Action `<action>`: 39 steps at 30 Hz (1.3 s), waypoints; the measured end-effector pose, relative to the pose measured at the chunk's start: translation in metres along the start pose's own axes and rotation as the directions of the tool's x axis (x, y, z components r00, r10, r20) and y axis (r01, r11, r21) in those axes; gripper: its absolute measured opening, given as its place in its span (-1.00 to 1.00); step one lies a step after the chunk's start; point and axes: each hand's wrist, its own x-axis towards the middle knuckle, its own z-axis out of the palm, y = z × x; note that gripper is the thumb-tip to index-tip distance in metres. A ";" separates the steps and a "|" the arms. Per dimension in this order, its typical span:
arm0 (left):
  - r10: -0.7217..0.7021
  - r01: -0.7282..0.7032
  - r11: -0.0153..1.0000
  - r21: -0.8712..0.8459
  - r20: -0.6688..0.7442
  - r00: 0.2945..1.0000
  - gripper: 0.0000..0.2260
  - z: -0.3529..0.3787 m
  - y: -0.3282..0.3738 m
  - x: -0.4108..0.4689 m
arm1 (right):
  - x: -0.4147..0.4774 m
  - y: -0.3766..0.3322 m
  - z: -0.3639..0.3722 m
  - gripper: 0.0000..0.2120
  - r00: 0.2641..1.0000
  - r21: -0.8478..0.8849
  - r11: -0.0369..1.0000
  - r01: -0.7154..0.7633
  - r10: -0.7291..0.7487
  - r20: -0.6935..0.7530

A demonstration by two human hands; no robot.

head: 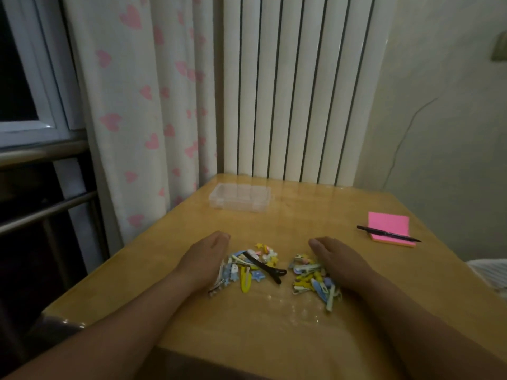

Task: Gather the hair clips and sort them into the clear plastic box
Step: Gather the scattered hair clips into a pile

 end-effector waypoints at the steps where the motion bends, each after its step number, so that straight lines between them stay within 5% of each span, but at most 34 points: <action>1: 0.008 -0.008 1.000 0.009 0.035 0.999 -0.61 0.005 0.004 0.001 | -0.004 -0.004 0.002 -0.47 1.000 0.008 1.000 0.015 -0.015 -0.006; 9: 0.035 0.014 0.951 -0.309 0.151 0.988 -0.55 0.062 0.067 0.002 | -0.024 -0.021 0.014 -0.54 0.995 0.327 0.941 0.091 -0.071 -0.073; 12: 0.074 -0.063 0.923 -0.379 0.016 0.997 -0.65 0.063 0.072 0.004 | -0.028 -0.013 0.012 -0.50 0.986 0.424 0.903 0.069 0.003 -0.167; 15: 0.061 -0.098 0.964 -0.248 -0.153 0.986 -0.63 0.048 0.055 0.010 | -0.028 -0.012 0.016 -0.50 0.987 0.329 0.943 0.052 0.003 -0.163; 19: -0.002 0.012 0.994 -0.109 0.093 0.996 -0.56 0.048 0.046 0.020 | -0.023 -0.023 0.025 -0.53 0.992 0.191 0.977 0.097 -0.079 -0.101; 24: 0.131 -0.074 0.967 -0.245 0.224 0.966 -0.56 0.073 0.074 0.013 | -0.025 -0.018 0.021 -0.60 0.982 0.387 0.908 0.164 -0.112 -0.153; 27: 0.127 -0.035 0.925 -0.377 0.223 0.967 -0.58 0.075 0.079 0.012 | -0.024 -0.016 0.019 -0.57 0.982 0.348 0.926 0.144 -0.090 -0.165; 30: 0.135 -0.059 0.943 -0.326 0.216 0.967 -0.46 0.075 0.081 0.012 | -0.026 -0.021 0.022 -0.56 0.987 0.253 0.956 0.150 -0.129 -0.099; 36: 0.134 -0.054 0.938 -0.342 0.214 0.968 -0.54 0.075 0.079 0.004 | -0.040 -0.020 0.018 -0.58 0.987 0.449 0.883 0.138 -0.087 -0.132; 39: 0.113 -0.020 0.924 -0.382 0.223 0.968 -0.57 0.073 0.079 -0.002 | -0.046 -0.024 0.016 -0.53 0.992 0.246 0.964 0.099 -0.076 -0.100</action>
